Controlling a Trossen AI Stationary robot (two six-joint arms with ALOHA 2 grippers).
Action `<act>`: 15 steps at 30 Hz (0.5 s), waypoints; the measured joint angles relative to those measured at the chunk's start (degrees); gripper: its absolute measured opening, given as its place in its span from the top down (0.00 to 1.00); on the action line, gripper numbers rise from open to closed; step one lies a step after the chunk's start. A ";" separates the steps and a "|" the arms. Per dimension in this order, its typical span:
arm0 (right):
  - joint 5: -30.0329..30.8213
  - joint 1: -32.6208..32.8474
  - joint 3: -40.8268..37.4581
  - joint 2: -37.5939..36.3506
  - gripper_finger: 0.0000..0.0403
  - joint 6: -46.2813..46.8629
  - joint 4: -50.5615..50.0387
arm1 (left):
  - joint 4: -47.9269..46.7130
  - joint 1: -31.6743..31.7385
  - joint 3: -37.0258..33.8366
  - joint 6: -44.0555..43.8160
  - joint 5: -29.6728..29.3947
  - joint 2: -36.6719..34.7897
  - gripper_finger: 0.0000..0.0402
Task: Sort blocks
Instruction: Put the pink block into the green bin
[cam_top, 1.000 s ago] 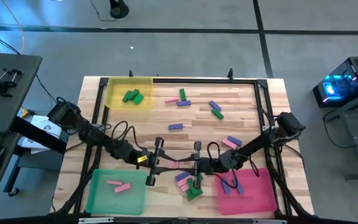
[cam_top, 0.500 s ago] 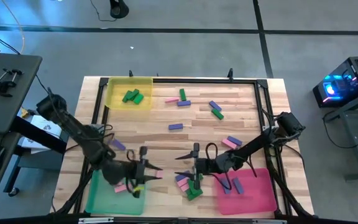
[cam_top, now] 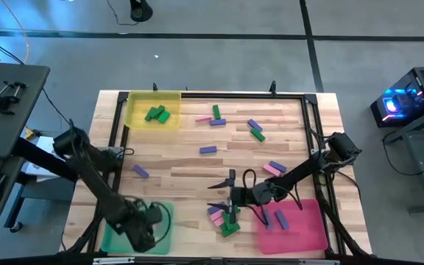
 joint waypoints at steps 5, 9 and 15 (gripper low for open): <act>-0.17 0.00 0.00 0.00 0.40 -0.25 0.01 | 7.55 0.41 0.02 2.50 8.02 5.91 0.78; -0.15 0.00 0.00 0.00 0.40 -0.20 0.04 | 7.67 1.94 0.02 3.35 11.59 8.82 0.76; -0.15 0.00 0.00 0.00 0.40 -0.20 0.04 | 6.40 5.09 0.02 9.34 16.63 9.16 0.64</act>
